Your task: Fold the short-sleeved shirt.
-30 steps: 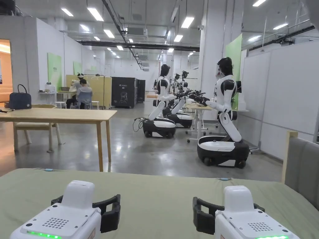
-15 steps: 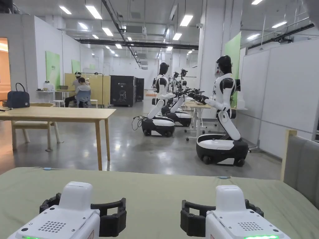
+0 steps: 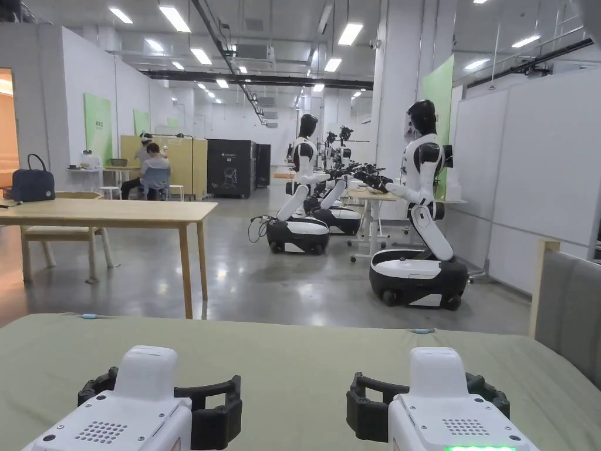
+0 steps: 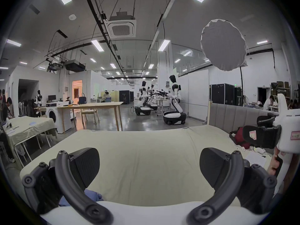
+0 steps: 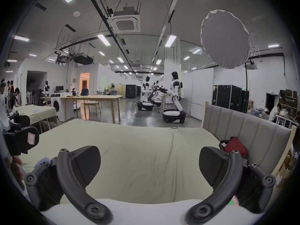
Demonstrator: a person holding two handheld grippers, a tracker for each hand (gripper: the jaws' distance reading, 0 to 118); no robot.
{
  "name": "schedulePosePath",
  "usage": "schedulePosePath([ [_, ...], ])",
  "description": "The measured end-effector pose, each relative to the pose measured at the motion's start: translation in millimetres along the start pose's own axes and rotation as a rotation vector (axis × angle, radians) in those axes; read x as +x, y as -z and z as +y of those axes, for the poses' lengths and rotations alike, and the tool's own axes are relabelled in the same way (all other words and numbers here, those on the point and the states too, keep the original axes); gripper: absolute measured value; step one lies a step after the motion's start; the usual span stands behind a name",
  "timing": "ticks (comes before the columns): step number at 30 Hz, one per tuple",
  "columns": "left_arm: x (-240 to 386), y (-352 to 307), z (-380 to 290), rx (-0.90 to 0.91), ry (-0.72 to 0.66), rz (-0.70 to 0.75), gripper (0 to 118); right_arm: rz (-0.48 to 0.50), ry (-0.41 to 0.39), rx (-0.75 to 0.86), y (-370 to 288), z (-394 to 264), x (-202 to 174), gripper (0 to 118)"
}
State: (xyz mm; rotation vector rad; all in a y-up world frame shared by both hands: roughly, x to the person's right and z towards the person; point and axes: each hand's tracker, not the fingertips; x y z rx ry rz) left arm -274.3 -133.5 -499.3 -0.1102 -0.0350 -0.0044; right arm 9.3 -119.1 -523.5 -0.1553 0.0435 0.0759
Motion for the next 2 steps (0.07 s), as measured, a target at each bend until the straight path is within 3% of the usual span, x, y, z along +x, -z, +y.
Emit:
schedulePosePath([
  [2, 0.1, -0.7, 0.7, 0.004, 0.001, 0.002, 118, 0.034, 0.026, 0.016, -4.1, 0.2, 4.9, 118],
])
